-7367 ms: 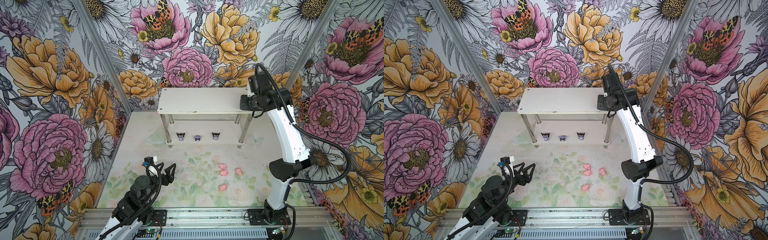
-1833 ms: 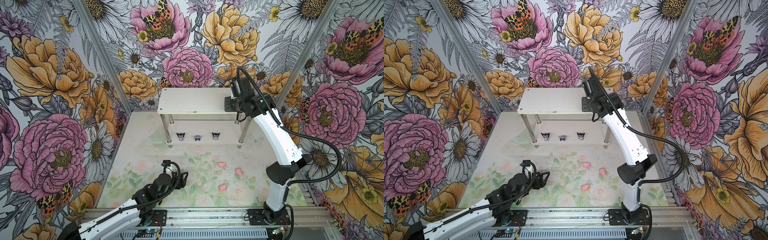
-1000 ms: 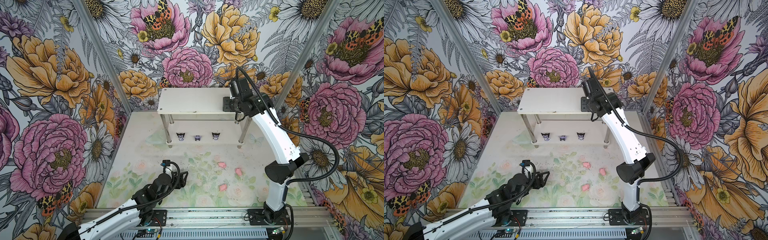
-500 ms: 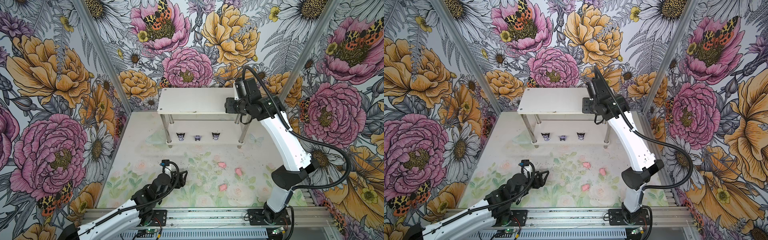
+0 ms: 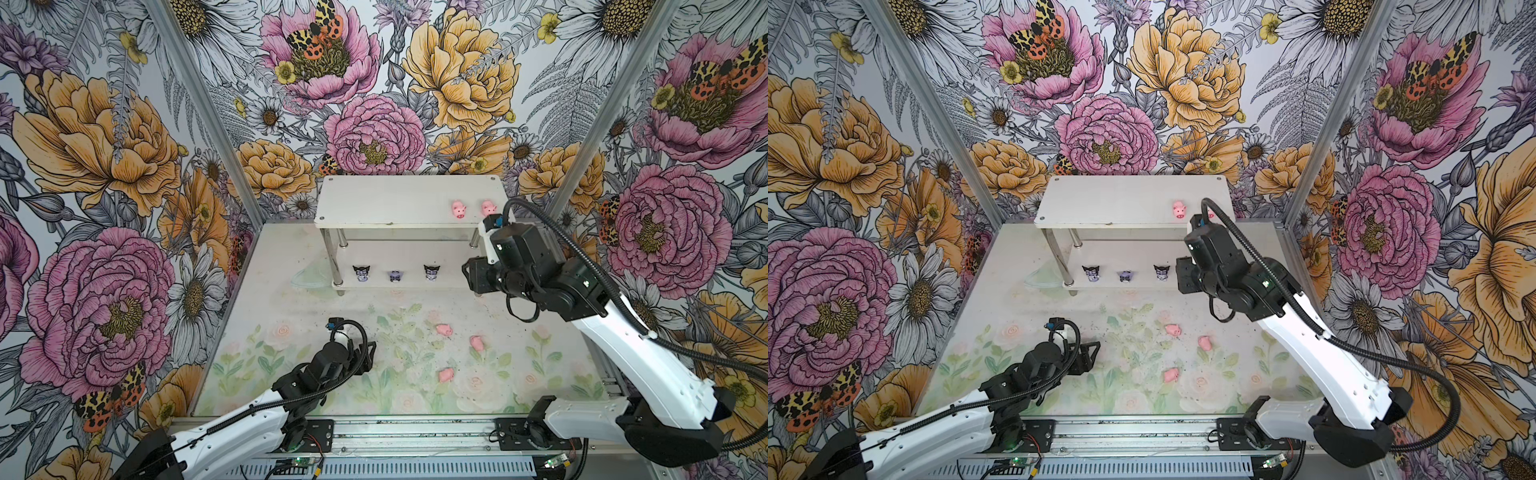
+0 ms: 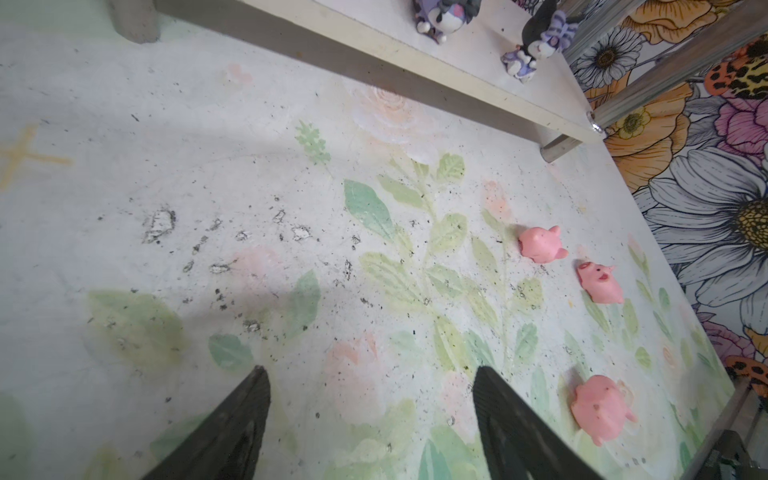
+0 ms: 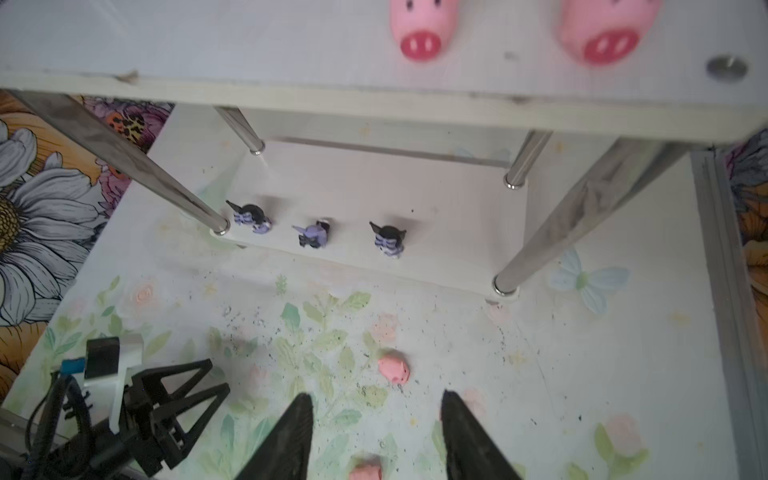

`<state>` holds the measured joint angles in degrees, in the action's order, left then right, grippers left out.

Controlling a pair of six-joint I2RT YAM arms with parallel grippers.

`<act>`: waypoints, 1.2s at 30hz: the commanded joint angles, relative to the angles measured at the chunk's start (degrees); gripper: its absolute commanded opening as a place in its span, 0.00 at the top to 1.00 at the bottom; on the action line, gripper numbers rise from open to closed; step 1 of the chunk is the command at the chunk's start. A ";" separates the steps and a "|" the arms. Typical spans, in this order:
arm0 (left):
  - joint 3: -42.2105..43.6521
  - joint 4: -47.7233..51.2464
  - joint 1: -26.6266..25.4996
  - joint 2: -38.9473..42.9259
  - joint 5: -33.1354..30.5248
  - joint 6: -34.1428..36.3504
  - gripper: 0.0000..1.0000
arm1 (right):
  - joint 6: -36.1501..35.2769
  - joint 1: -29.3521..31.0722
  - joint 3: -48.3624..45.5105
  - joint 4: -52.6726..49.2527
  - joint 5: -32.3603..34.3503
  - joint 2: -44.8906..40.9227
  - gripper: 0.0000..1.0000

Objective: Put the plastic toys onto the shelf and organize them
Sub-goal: 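Lower the right gripper back down over a pink pig on the table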

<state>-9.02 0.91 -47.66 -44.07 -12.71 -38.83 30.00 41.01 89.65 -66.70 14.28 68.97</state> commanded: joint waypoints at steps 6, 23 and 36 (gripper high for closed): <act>-7.10 -10.65 -6.09 -16.51 1.30 2.44 0.22 | 7.87 1.33 -31.25 11.65 -5.01 -7.65 0.48; -13.08 -18.60 -6.13 -34.05 7.15 1.81 0.22 | -5.56 2.73 -51.76 44.85 -6.02 5.24 0.33; -11.74 -16.55 -5.46 -30.57 6.69 1.61 0.21 | -8.92 -1.46 -49.52 52.92 -7.28 18.52 0.39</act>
<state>-21.39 -15.25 -53.71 -76.79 -6.09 -37.34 22.06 40.34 38.89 -17.74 7.79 85.97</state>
